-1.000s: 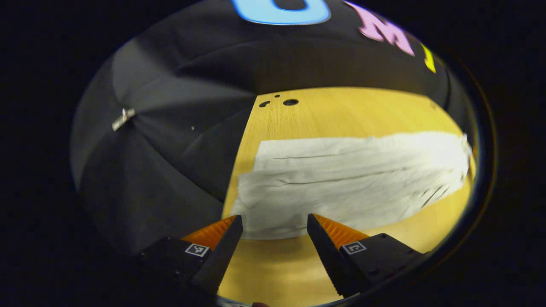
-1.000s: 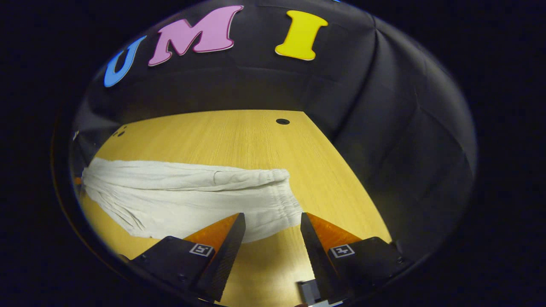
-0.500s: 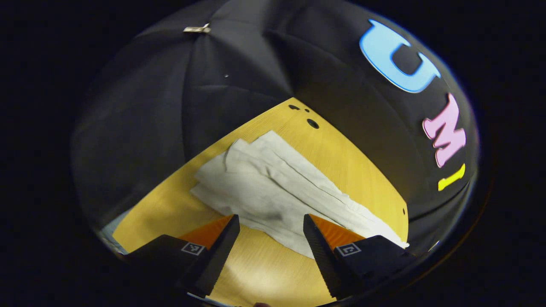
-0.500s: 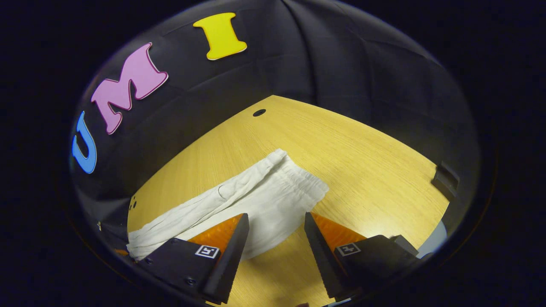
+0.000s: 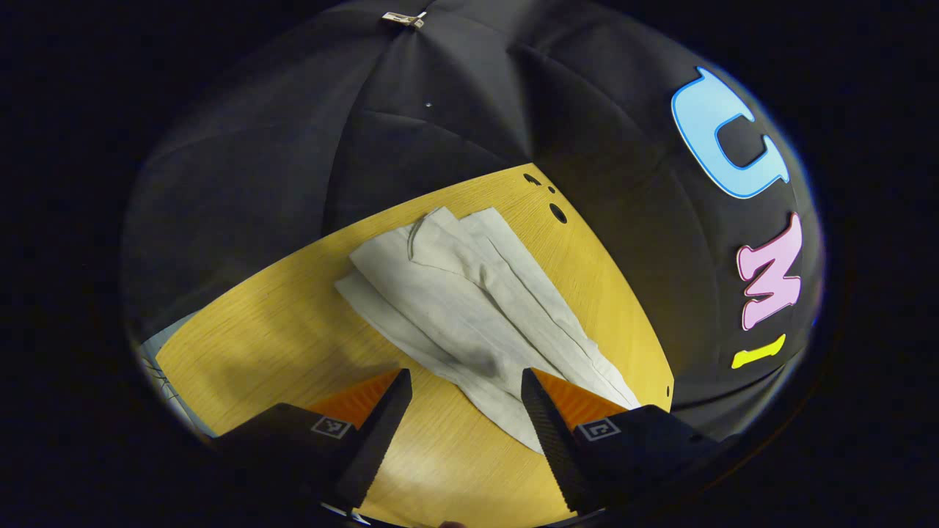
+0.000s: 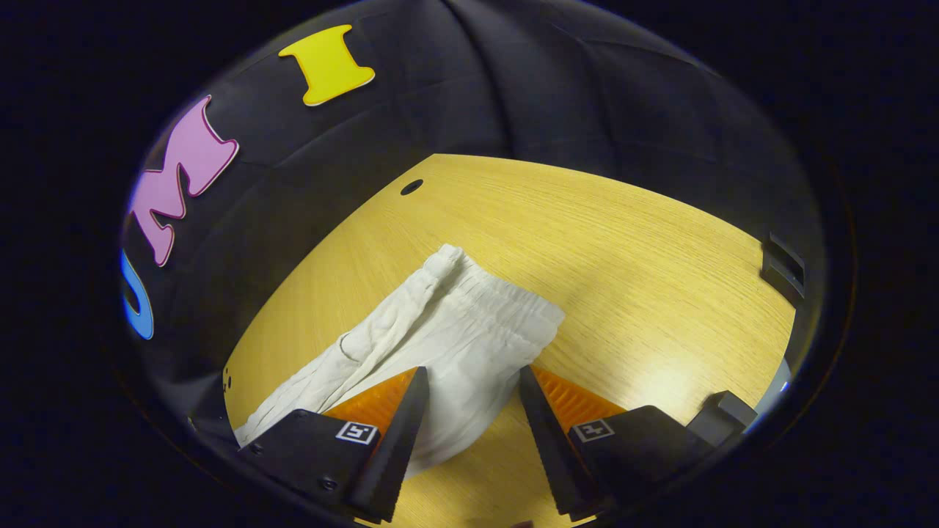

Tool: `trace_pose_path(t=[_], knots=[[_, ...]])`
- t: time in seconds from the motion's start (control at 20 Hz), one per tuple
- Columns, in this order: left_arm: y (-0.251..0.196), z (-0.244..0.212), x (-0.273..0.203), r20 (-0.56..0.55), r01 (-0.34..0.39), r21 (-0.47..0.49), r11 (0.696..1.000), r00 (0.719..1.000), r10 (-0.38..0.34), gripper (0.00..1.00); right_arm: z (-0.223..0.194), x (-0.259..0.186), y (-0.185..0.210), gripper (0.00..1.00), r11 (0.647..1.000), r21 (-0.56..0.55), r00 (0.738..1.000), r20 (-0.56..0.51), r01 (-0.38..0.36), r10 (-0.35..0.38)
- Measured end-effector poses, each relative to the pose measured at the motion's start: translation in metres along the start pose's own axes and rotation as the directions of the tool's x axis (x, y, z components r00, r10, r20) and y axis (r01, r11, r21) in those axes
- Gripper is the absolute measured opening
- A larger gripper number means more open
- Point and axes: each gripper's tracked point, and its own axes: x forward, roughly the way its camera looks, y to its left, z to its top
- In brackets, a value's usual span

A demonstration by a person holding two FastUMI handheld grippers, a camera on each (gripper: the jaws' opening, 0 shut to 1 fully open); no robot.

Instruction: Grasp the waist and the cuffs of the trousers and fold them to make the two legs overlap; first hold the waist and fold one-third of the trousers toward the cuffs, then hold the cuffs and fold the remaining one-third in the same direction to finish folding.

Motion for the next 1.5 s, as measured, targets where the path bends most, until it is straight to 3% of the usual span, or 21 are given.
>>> trace_pose_path(t=[0.05,0.15,0.2,0.25,0.35,0.65,0.7,0.75,0.8,0.85,1.05,1.1,1.15,1.35,1.5], knots=[[0.001,0.0,0.0,-0.005,0.0,-0.004,1.0,1.0,0.0,0.96,0.002,0.0,-0.001,0.8,1.0,0.021,1.0,0.002,0.01,-0.01],[0.001,0.001,0.002,-0.012,0.003,-0.015,1.0,1.0,-0.003,0.92,0.001,0.001,-0.005,0.77,0.997,0.073,0.999,-0.015,0.038,-0.037],[0.001,0.001,0.002,-0.011,0.005,-0.017,1.0,1.0,-0.005,0.92,-0.005,0.002,-0.009,0.65,0.994,0.101,0.998,-0.048,0.043,-0.038],[0.001,0.002,0.002,-0.013,0.01,-0.018,1.0,1.0,-0.01,0.92,-0.004,0.01,-0.009,0.26,0.989,0.145,0.999,-0.043,0.04,-0.034],[-0.001,0.003,0.004,-0.021,0.022,-0.03,0.999,1.0,-0.022,0.96,0.001,0.003,-0.005,0.1,0.98,0.198,1.0,-0.005,0.018,-0.018],[0.001,0.004,-0.001,-0.015,0.046,-0.119,0.992,0.999,-0.048,0.97,0.012,-0.011,0.003,0.1,0.989,0.145,0.999,0.033,-0.035,0.03],[0.003,0.004,0.002,-0.012,0.046,-0.134,0.99,0.999,-0.048,0.92,0.013,-0.013,0.004,0.1,0.99,0.138,0.999,0.035,-0.042,0.038],[0.001,0.009,0.004,-0.006,0.059,-0.154,0.986,0.998,-0.061,0.97,0.013,-0.014,0.006,0.1,0.991,0.126,0.998,0.037,-0.049,0.044],[-0.002,0.012,0.008,0.002,0.07,-0.173,0.982,0.998,-0.071,0.92,0.015,-0.016,0.008,0.1,0.992,0.116,0.998,0.04,-0.054,0.049],[-0.006,0.017,0.014,0.008,0.082,-0.186,0.979,0.997,-0.082,0.94,0.016,-0.017,0.01,0.1,0.992,0.109,0.997,0.045,-0.06,0.055],[-0.022,0.03,0.039,0.026,0.107,-0.187,0.976,0.994,-0.104,0.92,0.02,-0.025,0.017,0.1,0.992,0.096,0.995,0.06,-0.087,0.082],[-0.021,0.029,0.044,0.028,0.099,-0.183,0.978,0.995,-0.096,0.87,0.022,-0.028,0.019,0.1,0.991,0.091,0.994,0.062,-0.094,0.089],[-0.02,0.029,0.046,0.025,0.086,-0.185,0.979,0.996,-0.082,0.75,0.022,-0.029,0.02,0.1,0.992,0.084,0.994,0.064,-0.097,0.092],[-0.014,0.027,0.048,0.022,0.077,-0.238,0.968,0.997,-0.074,0.14,0.028,-0.04,0.027,0.1,0.991,0.063,0.99,0.086,-0.115,0.11],[-0.017,0.021,0.051,0.015,0.087,-0.233,0.969,0.996,-0.086,0.09,0.039,-0.059,0.039,0.1,0.987,0.012,0.979,0.131,-0.162,0.159]])
